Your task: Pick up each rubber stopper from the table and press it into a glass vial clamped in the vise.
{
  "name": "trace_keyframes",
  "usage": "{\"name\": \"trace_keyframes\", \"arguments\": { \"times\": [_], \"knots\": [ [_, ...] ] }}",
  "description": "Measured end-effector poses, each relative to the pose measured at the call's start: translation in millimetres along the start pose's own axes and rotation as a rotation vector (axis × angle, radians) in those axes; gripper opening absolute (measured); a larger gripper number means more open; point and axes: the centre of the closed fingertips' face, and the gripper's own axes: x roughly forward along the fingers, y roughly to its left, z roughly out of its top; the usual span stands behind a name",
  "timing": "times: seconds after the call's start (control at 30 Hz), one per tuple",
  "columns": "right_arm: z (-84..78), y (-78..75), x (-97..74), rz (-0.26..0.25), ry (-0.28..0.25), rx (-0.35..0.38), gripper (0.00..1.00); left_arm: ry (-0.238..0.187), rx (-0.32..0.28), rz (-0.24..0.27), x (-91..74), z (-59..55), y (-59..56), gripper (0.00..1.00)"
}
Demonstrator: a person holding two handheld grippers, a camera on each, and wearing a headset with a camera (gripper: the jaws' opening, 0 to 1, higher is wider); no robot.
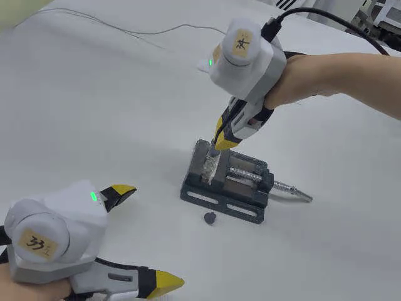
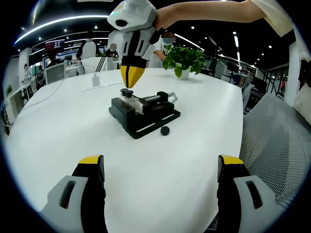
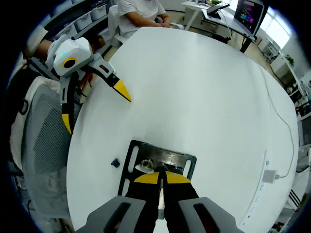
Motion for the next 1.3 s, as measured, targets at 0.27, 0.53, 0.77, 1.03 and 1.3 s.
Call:
{"name": "trace_keyframes", "arguments": {
  "times": [0.27,0.53,0.77,1.03,1.3],
  "knots": [
    [-2.1,1.9,3.0,0.013,-0.004,0.018,0.0,0.002,-0.007,0.002,-2.3,-1.2,0.6,0.96],
    [-4.9,0.8,2.9,0.011,-0.019,0.036,0.0,0.006,-0.011,0.003,-3.9,1.4,3.1,0.96],
    [-2.0,-1.2,2.7,0.009,-0.04,0.04,0.0,-0.005,-0.02,0.016,-4.3,5.1,5.8,0.96],
    [1.5,0.7,2.9,0.014,-0.058,0.043,0.0,0.001,-0.01,0.019,-4.5,9.4,9.2,0.96],
    [1.0,0.7,2.9,0.004,-0.057,0.045,0.0,0.013,0.002,0.007,-4.6,12.1,10.2,0.96]
  ]
}}
